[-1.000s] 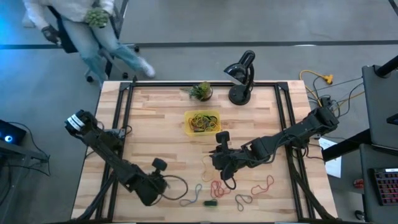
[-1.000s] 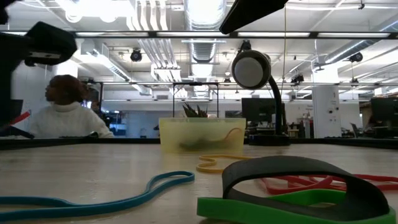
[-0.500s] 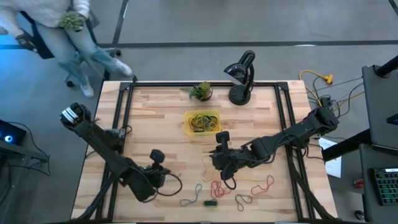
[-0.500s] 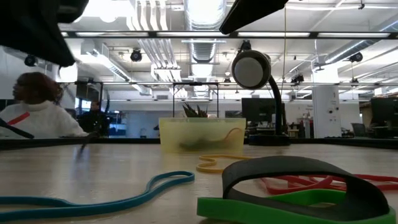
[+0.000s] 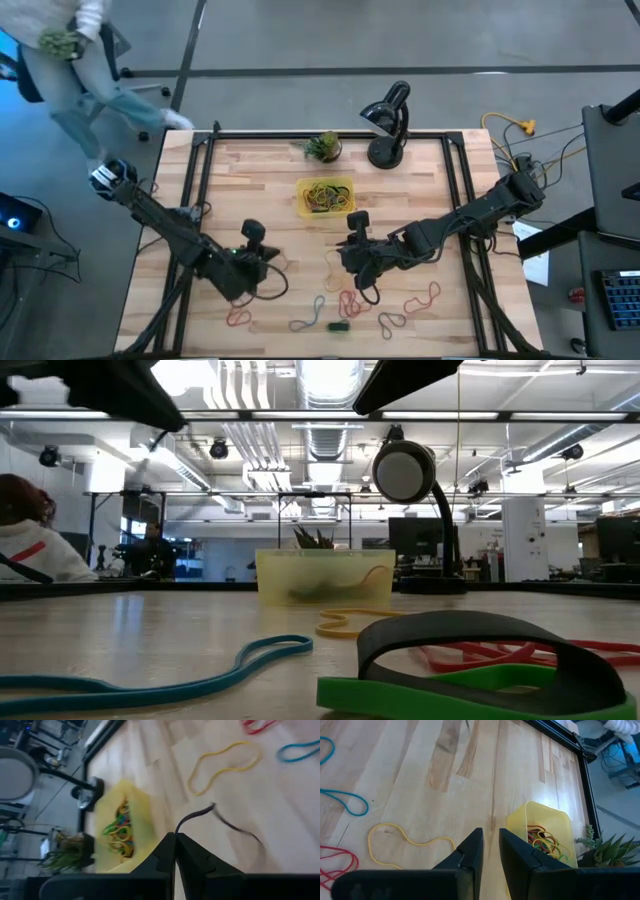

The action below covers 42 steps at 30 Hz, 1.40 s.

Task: Pick and place rubber bands into bin
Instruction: Put the purple rubber band in the yellow bin

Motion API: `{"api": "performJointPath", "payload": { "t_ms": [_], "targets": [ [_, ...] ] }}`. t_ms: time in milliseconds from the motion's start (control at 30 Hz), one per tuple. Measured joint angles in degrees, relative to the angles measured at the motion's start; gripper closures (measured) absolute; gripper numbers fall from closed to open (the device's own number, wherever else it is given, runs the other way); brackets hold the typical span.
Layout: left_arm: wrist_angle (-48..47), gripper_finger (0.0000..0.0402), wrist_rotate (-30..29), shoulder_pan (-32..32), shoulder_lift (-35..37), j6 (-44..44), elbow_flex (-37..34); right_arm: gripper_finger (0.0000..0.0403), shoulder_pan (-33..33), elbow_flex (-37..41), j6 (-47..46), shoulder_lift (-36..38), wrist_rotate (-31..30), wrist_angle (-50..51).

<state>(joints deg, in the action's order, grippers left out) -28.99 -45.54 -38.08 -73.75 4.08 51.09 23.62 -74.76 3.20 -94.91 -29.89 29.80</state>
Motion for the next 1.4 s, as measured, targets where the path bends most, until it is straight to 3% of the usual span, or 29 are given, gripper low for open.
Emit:
{"api": "performJointPath", "payload": {
  "t_ms": [433, 800, 1067, 1400],
  "targets": [
    [6.3, 0.0401, 1.3, 15.6, 4.4, 16.2, 0.0, 0.0346, 0.0, 0.0, 0.4, 0.0, 0.0, 0.0],
    [16.6, 0.0402, 18.7, 32.5, 4.8, 26.4, 0.0, 0.0346, 0.0, 0.0, 0.4, 0.0, 0.0, 0.0],
    [21.5, 0.0401, 31.0, 43.5, 4.6, 26.9, -0.8, 0.0346, 0.0, 0.0, 0.4, 0.0, 0.0, 0.0],
    [28.0, 0.0401, 41.8, 50.5, -1.4, 26.3, -1.2, 0.0346, 0.0, 0.0, 0.4, 0.0, 0.0, 0.0]
  ]
}}
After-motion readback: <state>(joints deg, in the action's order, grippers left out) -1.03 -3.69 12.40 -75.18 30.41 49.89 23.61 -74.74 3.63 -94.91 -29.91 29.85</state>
